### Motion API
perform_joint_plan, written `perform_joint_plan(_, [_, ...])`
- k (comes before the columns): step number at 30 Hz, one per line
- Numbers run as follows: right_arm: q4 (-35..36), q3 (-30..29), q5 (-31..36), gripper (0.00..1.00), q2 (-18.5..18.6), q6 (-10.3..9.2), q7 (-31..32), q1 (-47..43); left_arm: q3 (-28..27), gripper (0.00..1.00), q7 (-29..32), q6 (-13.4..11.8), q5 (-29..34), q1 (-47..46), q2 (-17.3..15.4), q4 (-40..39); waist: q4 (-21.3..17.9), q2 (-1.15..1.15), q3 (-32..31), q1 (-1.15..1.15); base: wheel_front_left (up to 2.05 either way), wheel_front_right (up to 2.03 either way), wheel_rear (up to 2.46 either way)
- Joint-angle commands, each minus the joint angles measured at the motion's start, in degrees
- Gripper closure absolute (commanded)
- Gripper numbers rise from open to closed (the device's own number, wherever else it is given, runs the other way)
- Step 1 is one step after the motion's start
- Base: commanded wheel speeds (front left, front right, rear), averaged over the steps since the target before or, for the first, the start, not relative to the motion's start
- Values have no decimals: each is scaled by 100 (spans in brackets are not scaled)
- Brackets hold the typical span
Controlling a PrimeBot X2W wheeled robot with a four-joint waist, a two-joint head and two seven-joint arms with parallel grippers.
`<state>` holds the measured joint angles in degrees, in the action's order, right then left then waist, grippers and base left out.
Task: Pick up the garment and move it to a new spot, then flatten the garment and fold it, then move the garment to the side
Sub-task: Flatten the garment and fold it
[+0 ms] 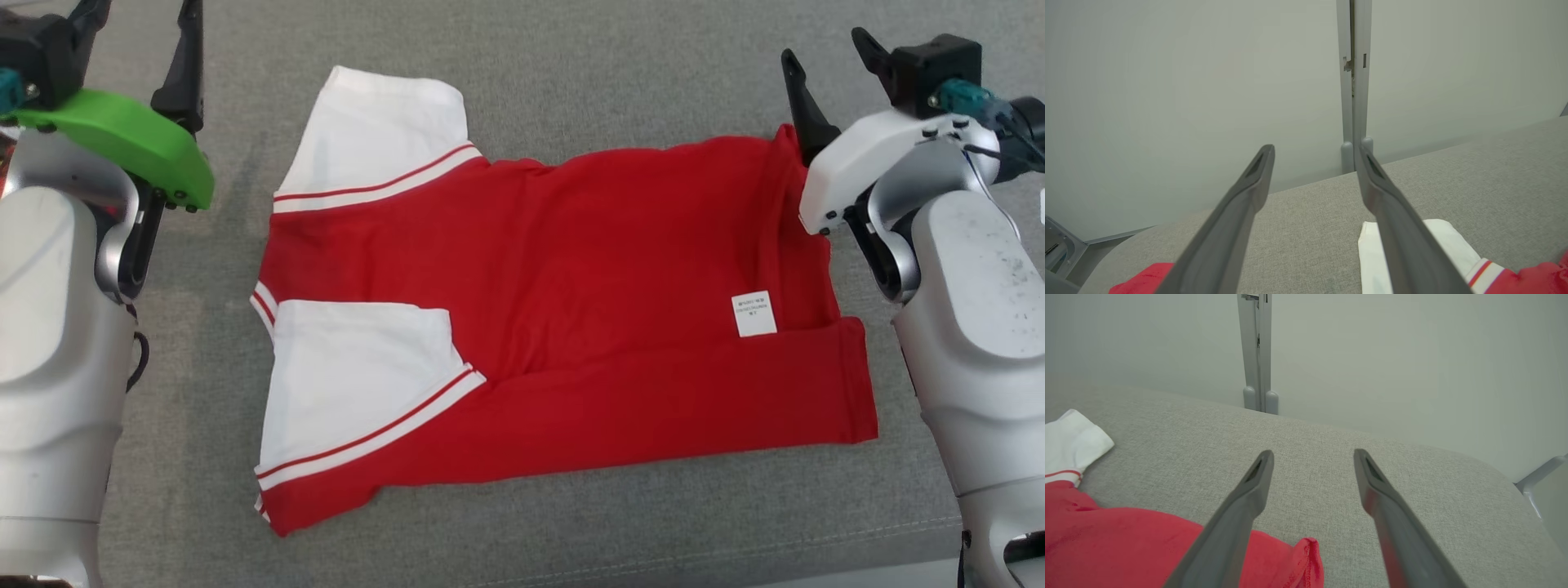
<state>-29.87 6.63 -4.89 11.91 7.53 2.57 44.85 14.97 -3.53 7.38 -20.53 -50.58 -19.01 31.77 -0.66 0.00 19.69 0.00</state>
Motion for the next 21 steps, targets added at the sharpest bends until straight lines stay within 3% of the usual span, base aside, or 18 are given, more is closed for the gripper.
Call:
perform_joint_plan(1, [-153,71,-24,0,2,-9,71,164,141,0,31,13,-106,-209,-96,87,-313,0,736,0,0,0,0])
perform_joint_plan(8, [-936,546,-336,0,-25,-9,408,806,1124,0,483,16,-1039,-921,-493,717,-570,0,1063,0,0,0,0])
perform_joint_plan(21, [-1410,1352,-1158,0,-116,-9,670,1180,2133,0,716,17,-2014,-1385,-802,1537,-871,0,1329,0,0,0,0])
